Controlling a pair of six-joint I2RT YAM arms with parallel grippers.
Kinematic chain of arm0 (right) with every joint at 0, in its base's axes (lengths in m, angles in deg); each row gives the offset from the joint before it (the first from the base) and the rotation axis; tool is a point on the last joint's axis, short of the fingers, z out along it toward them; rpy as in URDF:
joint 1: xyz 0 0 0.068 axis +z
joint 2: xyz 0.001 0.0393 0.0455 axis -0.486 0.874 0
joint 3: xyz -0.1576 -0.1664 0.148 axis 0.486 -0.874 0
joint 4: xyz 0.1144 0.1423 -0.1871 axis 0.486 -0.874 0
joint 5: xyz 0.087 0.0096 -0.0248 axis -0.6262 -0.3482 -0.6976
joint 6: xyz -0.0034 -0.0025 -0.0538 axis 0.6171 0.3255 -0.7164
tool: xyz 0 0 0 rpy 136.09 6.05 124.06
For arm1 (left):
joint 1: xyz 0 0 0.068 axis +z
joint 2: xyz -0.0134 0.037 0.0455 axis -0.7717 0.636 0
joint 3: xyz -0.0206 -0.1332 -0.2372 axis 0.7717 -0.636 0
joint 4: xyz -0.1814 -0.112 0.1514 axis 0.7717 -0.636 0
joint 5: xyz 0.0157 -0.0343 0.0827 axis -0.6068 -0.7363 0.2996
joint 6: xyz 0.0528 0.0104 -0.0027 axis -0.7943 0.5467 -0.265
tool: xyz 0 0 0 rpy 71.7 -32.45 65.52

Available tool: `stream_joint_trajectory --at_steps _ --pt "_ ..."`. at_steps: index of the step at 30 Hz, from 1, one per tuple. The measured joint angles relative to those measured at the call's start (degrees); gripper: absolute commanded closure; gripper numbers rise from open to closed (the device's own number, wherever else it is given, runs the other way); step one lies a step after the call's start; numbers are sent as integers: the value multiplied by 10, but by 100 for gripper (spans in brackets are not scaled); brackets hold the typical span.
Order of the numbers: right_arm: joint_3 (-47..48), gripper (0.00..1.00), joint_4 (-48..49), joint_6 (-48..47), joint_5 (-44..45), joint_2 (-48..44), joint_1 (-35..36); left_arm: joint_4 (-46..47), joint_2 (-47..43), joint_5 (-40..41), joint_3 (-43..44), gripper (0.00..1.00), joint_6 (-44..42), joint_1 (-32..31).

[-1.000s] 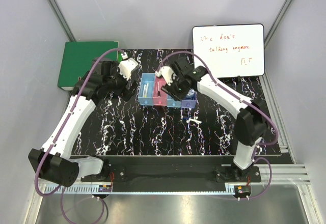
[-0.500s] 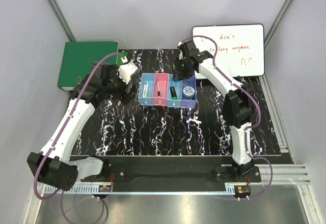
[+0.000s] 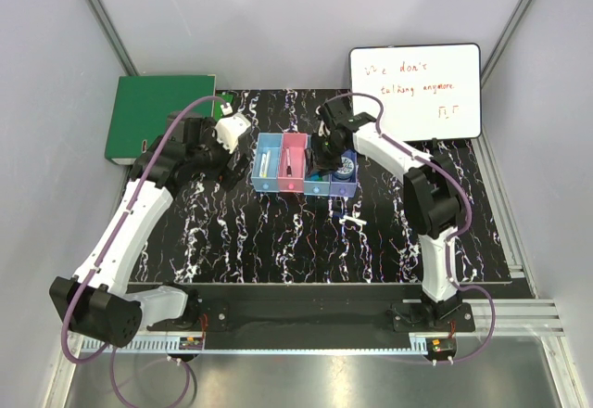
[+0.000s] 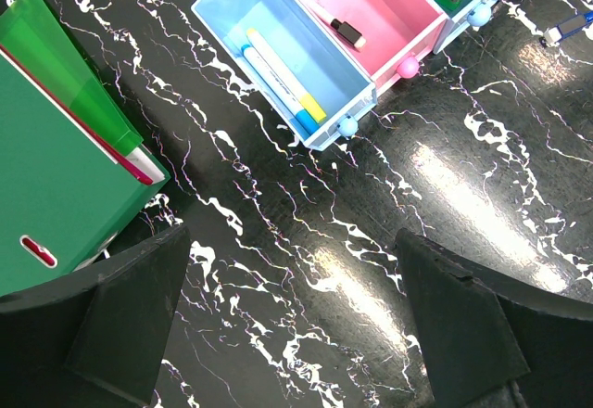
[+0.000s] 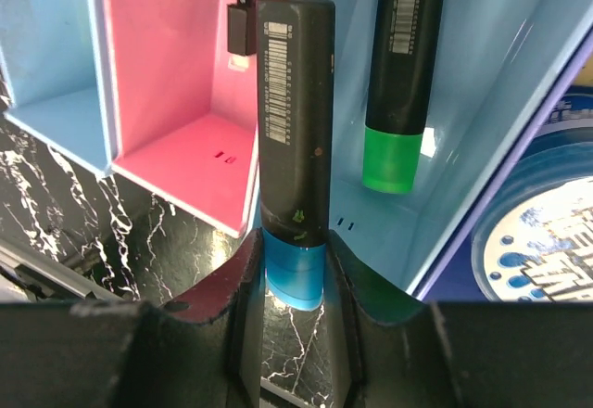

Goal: Sort the stationery into containers
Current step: Place the pen in the storage box.

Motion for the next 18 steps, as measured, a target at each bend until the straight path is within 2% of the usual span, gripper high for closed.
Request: stream_joint_trajectory --at_steps 18 --pt "7 100 13 -1 19 -6 -4 0 0 0 0 1 0 0"
